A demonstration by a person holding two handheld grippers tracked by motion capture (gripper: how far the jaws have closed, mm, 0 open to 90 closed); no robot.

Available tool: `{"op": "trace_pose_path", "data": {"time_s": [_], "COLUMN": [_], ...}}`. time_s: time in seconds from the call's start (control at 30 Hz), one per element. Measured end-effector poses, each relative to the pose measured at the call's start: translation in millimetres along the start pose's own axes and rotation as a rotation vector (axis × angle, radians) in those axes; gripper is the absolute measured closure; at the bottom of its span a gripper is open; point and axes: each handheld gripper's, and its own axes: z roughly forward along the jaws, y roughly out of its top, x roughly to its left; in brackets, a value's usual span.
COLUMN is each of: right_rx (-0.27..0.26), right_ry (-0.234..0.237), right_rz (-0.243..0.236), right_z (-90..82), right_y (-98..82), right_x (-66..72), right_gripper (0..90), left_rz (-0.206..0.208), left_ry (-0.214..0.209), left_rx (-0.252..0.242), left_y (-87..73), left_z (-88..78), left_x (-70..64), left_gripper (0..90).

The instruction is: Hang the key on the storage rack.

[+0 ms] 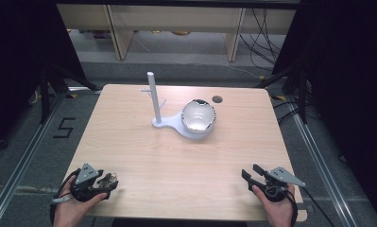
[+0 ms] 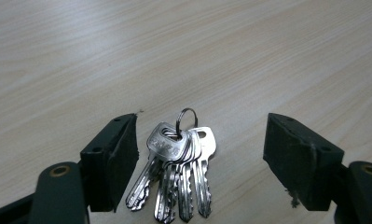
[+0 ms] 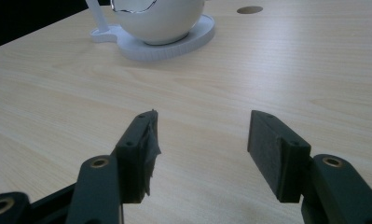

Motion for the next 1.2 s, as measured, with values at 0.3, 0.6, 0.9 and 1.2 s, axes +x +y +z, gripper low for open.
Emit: {"op": "trace_pose_path", "data": {"time_s": [0.3, 0.6, 0.9, 1.2], "right_rx": [0.022, 0.016, 0.031, 0.024], "right_ry": [-0.001, -0.006, 0.013, 0.019], "right_rz": [-0.024, -0.002, -0.001, -0.017], "right_z": [-4.3, -5.7, -5.2, -4.2], "right_y": [3.7, 3.9, 4.6, 5.4], "right_x": [1.4, 8.1, 11.1, 9.3], "right_gripper": [43.8, 43.8, 43.8, 43.8], "left_rz": [0.029, 0.097, 0.138, 0.148], "left_ry": [-0.032, -0.057, -0.090, -0.084], "left_rx": [0.037, 0.129, 0.215, 0.339], "left_y": [6.0, 19.8, 29.9, 36.4], "left_z": [-2.9, -10.1, -8.2, 5.8], "left_x": [0.5, 11.1, 17.9, 20.2], "left_gripper": [32.7, 38.4, 44.9, 44.8]}}
